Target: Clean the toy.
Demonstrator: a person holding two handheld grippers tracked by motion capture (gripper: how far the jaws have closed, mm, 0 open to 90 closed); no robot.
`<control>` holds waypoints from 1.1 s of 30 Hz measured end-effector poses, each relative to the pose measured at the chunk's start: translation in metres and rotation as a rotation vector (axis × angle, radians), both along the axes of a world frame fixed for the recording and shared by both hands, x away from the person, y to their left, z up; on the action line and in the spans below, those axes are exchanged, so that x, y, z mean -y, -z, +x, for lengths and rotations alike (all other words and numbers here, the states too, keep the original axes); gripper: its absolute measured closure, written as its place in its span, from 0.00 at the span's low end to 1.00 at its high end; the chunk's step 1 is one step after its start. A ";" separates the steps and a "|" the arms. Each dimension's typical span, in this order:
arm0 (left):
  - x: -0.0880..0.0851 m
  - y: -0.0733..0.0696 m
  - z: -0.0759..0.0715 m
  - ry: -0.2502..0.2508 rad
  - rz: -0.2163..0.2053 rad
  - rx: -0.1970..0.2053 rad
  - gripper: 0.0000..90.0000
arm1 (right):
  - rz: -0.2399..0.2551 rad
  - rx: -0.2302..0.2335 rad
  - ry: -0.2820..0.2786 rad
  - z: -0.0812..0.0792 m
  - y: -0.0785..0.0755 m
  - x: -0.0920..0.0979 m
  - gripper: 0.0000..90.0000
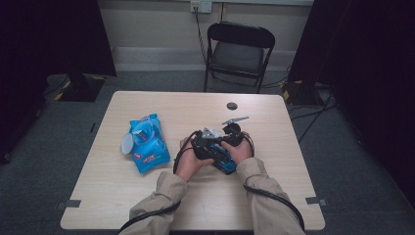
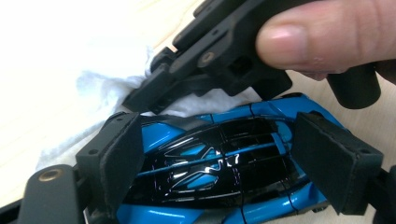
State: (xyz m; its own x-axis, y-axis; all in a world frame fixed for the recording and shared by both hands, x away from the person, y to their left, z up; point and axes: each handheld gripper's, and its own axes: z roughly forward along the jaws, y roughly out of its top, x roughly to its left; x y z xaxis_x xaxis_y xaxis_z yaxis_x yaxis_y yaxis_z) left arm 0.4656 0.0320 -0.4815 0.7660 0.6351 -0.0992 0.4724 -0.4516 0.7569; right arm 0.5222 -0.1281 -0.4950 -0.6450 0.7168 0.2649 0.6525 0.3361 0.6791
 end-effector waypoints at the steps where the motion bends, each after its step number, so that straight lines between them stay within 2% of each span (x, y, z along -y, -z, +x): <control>1: 0.001 0.000 0.000 -0.007 0.002 -0.002 0.18 | -0.004 -0.005 -0.005 0.000 0.000 0.002 0.90; 6: 0.001 0.000 0.000 -0.017 0.000 -0.002 0.18 | -0.018 -0.027 -0.032 -0.003 -0.001 0.012 0.90; 19: 0.002 0.000 0.000 -0.031 0.004 -0.002 0.18 | -0.027 -0.044 -0.070 -0.020 -0.003 0.039 0.90; 28: 0.003 0.000 -0.001 -0.036 -0.001 0.002 0.19 | 0.001 -0.055 -0.056 -0.034 -0.001 0.060 0.90; 33: 0.004 0.000 -0.001 -0.042 0.000 0.002 0.19 | -0.005 -0.058 -0.049 -0.041 -0.002 0.072 0.89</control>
